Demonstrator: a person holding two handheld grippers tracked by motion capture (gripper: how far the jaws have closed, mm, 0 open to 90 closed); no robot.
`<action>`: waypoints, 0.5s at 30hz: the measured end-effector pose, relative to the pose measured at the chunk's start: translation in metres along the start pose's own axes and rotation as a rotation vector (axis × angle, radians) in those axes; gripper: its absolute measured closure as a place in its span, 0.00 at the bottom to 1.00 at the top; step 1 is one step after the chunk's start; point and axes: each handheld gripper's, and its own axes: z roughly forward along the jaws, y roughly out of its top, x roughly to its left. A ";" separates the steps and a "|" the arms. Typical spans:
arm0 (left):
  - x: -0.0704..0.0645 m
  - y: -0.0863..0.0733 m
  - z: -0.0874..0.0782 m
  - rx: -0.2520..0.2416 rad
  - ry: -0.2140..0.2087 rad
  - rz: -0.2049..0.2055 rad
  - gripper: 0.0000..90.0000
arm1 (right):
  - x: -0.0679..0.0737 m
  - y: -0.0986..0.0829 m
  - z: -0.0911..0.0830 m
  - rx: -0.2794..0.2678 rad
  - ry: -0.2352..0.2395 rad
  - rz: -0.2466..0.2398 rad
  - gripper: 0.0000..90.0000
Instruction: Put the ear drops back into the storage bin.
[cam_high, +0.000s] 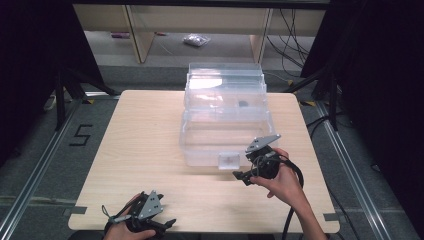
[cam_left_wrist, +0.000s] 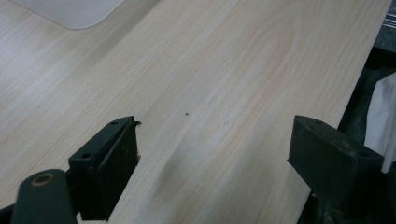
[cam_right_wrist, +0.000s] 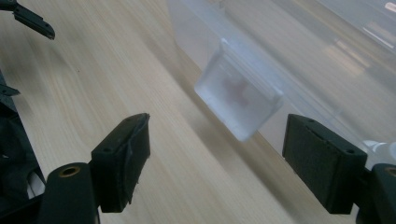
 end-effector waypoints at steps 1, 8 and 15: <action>0.000 0.000 0.000 0.000 0.000 0.000 0.17 | 0.000 -0.001 0.000 0.000 0.000 -0.021 0.27; 0.000 0.000 0.000 0.001 0.000 -0.001 0.17 | 0.004 -0.009 0.006 -0.011 0.016 -0.035 0.27; -0.001 0.000 0.000 0.002 -0.001 0.000 0.17 | 0.007 -0.019 0.013 -0.010 0.025 -0.023 0.27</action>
